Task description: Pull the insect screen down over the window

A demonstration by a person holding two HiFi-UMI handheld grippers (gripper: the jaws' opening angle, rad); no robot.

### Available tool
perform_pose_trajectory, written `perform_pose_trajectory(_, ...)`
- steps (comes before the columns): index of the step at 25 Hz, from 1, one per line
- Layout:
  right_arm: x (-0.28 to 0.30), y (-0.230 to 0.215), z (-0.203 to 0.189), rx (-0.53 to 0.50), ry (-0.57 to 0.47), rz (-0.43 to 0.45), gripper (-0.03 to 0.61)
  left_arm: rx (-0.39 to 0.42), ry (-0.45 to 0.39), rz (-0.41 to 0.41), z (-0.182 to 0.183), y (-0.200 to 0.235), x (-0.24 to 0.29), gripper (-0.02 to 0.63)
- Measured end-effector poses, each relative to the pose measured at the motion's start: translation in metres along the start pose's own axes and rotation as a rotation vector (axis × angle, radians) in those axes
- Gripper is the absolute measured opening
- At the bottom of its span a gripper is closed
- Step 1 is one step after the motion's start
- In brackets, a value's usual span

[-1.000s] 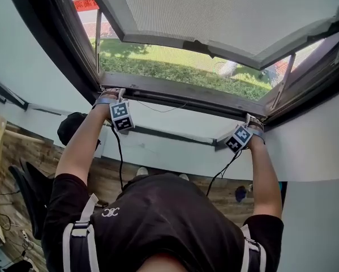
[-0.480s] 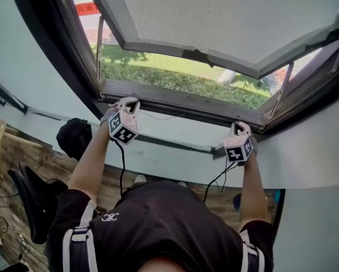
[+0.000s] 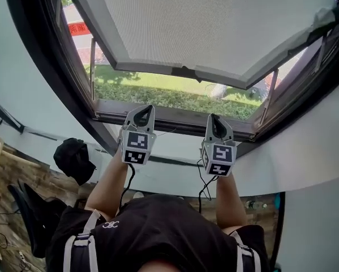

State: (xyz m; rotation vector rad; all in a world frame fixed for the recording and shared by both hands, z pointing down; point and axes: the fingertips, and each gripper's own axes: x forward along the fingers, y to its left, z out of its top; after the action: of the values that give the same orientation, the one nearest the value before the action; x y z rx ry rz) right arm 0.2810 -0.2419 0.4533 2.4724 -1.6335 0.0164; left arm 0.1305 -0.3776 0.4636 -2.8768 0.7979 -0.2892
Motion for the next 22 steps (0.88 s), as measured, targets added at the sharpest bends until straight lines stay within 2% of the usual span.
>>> perform_pose_trajectory(3,-0.011,0.016,0.04,0.065,-0.127,0.03,0.005,-0.044,-0.05,0.018,0.024,-0.003,-0.007,0.015)
perform_pose_trajectory(7,-0.018,0.016,0.065,0.105,-0.215,0.004,0.003,-0.086,-0.099,-0.051,0.046,-0.019,-0.018,0.015)
perform_pose_trajectory(13,-0.018,0.015,0.071,0.15,-0.227,0.021,0.003,-0.102,-0.105,-0.047,0.049,-0.022,-0.023,0.014)
perform_pose_trajectory(22,-0.014,0.024,0.069,0.123,-0.21,0.038,0.002,-0.064,-0.094,-0.026,0.047,-0.02,-0.022,0.014)
